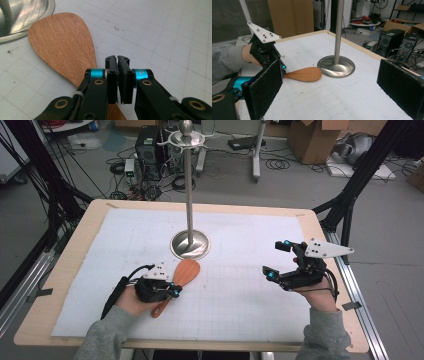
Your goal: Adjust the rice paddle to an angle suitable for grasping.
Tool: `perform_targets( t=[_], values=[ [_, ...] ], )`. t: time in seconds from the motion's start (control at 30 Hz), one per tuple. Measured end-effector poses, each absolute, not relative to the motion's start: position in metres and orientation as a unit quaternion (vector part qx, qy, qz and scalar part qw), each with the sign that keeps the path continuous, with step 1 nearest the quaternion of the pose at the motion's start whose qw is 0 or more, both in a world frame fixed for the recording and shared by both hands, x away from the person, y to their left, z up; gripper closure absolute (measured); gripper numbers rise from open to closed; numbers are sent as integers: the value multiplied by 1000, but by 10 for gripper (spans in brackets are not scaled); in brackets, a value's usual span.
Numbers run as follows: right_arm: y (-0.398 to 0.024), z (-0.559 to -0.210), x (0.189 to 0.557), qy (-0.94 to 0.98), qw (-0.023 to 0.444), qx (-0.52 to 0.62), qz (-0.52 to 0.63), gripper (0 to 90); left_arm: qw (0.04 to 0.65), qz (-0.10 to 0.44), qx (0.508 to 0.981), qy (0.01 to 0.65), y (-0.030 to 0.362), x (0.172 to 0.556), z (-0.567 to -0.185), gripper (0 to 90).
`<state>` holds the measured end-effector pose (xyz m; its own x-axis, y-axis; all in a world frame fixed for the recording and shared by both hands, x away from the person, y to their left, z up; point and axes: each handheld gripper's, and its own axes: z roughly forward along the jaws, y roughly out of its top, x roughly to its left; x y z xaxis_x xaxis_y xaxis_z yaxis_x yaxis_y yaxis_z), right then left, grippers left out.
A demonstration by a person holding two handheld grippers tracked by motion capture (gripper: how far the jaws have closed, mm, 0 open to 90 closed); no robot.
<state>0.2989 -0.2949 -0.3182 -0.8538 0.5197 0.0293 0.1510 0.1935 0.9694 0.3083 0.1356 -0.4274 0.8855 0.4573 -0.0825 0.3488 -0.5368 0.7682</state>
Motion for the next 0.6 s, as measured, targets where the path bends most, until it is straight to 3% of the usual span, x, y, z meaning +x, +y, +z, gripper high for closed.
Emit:
perform_targets(
  t=[0.6],
  values=[
    [-294, -319, 300, 759, 154, 224, 591, 48, 395, 63, 886, 236, 132, 310, -433, 860]
  ],
)
